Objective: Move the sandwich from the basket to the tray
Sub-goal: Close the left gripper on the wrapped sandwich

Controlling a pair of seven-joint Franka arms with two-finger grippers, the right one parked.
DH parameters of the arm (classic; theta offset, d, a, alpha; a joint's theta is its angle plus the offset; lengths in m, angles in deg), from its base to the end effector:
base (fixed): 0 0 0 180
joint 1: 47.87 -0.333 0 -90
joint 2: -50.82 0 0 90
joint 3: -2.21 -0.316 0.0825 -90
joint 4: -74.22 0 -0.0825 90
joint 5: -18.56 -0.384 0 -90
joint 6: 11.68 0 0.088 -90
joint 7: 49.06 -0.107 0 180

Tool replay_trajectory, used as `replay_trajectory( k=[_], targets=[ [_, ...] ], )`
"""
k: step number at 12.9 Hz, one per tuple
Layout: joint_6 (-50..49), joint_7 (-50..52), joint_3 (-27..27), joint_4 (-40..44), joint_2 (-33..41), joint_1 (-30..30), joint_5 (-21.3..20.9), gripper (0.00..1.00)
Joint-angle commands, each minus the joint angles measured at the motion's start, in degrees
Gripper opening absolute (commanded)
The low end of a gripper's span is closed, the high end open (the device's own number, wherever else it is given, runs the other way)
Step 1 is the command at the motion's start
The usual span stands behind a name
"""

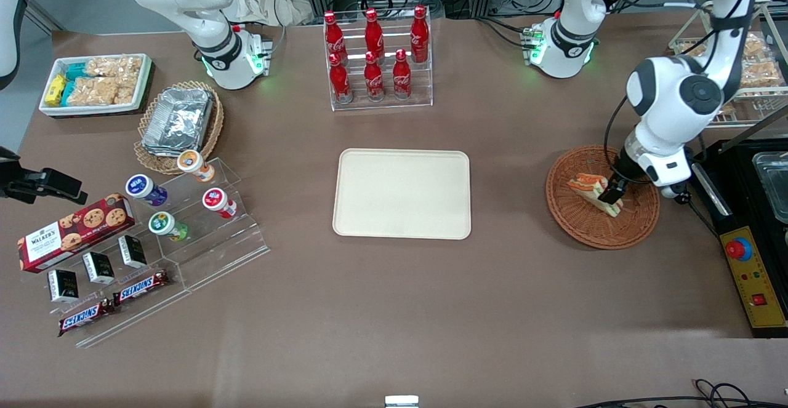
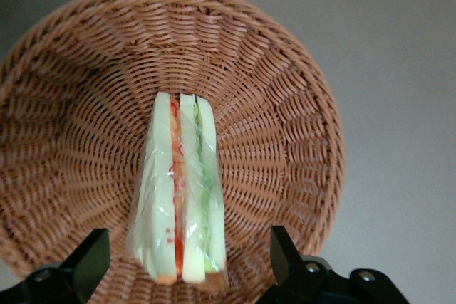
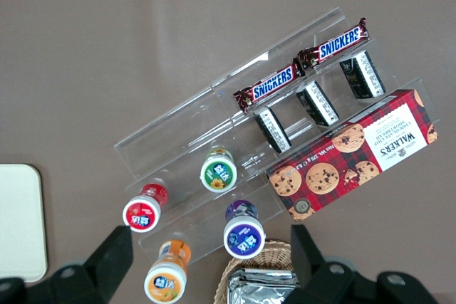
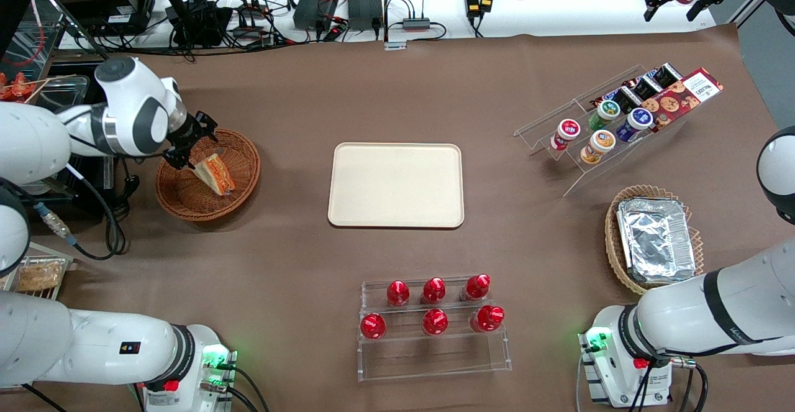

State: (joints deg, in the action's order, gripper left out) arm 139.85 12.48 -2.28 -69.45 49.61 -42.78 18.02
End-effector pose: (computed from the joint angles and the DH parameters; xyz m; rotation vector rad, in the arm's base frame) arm 0.4773 -0.0052 0.2845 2.6638 1.5527 0.1588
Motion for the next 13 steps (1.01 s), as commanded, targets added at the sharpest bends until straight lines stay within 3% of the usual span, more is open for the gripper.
replay_trajectory(
  k=[1, 4, 5, 6, 7, 11, 13],
  targets=[
    [6.22, 1.56, 0.27, -1.96, -2.56, -0.17, -0.07, 1.0],
    [6.58, 2.35, 0.27, -2.22, -3.44, -0.17, -0.07, 1.0],
    [7.28, 2.35, 0.36, -2.49, -3.71, -0.17, -0.07, 0.81],
    [8.07, 2.35, 0.36, -2.84, -4.06, -0.17, -0.07, 0.34],
    [8.51, 2.26, 0.36, -3.01, -4.5, -0.09, -0.16, 0.0],
    [7.38, 1.22, 0.54, -2.32, -2.49, 0.09, -0.25, 0.0],
    [-4.76, -2.81, 1.06, 1.35, 2.94, 0.27, -1.13, 0.0]
  ],
)
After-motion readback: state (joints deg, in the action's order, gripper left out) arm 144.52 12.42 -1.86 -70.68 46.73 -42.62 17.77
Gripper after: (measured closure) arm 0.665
